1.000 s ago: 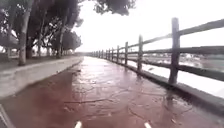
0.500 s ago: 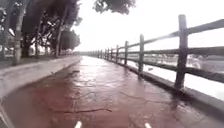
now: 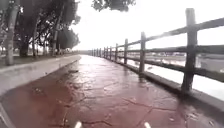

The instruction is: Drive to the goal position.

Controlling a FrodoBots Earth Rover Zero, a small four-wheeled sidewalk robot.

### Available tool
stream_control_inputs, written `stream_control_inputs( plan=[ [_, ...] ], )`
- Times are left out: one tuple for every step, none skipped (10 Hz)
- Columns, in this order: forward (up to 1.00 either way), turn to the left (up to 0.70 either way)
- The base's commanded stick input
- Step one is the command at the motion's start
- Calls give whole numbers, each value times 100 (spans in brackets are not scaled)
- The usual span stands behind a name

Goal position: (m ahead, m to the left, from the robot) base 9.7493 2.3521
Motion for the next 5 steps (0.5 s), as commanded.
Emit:
stream_control_inputs(
  plan=[
    [50,0],
    [50,0],
    [50,0],
    [50,0],
    [50,0]
  ],
)
